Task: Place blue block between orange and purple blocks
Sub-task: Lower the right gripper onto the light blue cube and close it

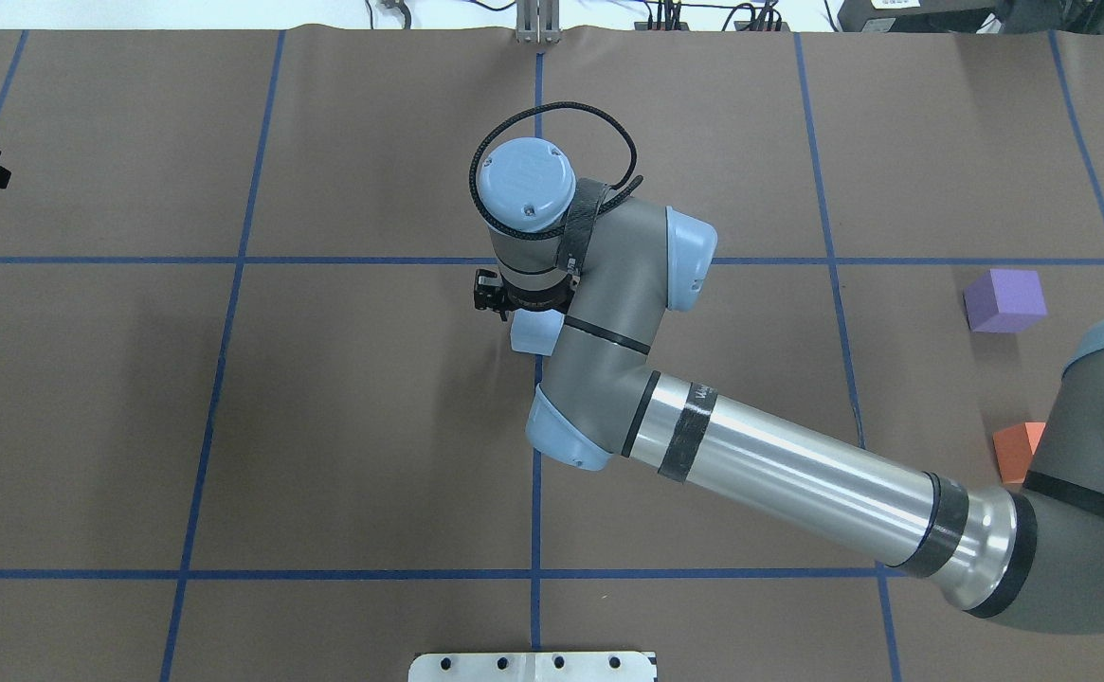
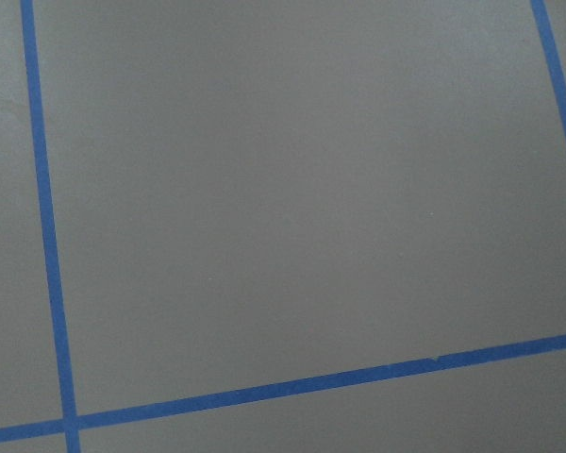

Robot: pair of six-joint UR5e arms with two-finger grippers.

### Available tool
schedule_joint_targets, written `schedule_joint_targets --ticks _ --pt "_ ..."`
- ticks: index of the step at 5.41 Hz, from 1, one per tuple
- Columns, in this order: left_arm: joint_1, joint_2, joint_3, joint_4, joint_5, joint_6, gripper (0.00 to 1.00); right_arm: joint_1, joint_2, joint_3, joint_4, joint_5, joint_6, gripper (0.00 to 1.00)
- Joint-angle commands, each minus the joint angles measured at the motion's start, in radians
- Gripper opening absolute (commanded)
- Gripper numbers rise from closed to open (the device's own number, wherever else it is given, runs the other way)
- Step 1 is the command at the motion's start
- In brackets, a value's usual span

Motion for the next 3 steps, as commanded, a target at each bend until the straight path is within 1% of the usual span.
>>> schedule_joint_targets --ticks 1,2,3 --pt "-0.003 0.000 0.000 -0.001 0.000 0.000 1.00 0.000 0.002 -0.019 0.006 0.002 0.010 0.96" --pt "0.000 0.000 0.002 0.000 0.000 0.000 1.00 0.000 0.008 -0.019 0.006 0.005 0.028 0.69" --pt "0.000 0.000 0.000 0.000 0.000 0.000 1.00 0.000 0.014 -0.018 0.008 0.008 0.080 0.01"
